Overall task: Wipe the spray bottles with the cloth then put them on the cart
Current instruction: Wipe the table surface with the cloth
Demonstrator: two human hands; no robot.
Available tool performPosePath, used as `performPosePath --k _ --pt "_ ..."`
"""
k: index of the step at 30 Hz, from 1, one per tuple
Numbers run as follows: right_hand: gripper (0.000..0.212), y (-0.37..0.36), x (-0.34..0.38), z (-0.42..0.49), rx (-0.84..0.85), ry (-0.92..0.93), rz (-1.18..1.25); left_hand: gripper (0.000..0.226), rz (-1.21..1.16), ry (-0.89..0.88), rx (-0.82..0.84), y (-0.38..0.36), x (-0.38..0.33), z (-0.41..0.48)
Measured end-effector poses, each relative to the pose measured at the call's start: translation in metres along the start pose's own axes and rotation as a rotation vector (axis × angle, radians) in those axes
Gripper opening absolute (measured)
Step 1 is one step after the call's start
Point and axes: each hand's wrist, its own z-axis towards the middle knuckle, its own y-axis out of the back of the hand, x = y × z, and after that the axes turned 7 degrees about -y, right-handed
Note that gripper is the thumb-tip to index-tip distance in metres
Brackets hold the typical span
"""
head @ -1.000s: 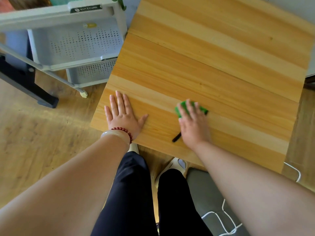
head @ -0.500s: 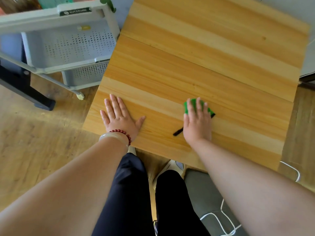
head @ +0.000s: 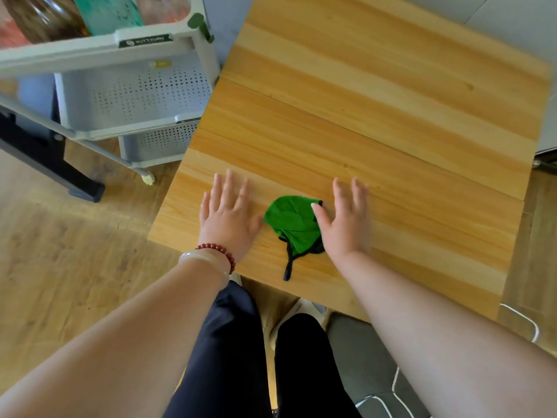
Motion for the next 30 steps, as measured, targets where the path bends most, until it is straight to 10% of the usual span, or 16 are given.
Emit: performPosePath --k 7,20,26,30 --pt "0.007 -0.008 0.019 0.002 -0.013 0.136 0.158 0.045 -0.149 -0.149 0.016 -0.006 -0.016 0.01" --pt "0.012 0.045 0.062 0.023 -0.115 0.07 0.602 0.009 -0.801 0.123 -0.358 0.052 -0.034 0.034" --pt "0.013 0.054 0.071 0.033 -0.078 -0.142 0.752 0.046 -1.041 0.198 -0.018 0.062 -0.026 0.038" --pt "0.015 0.051 0.072 0.032 -0.12 -0.195 0.754 0.004 -1.035 0.246 -0.04 0.059 -0.02 0.037"
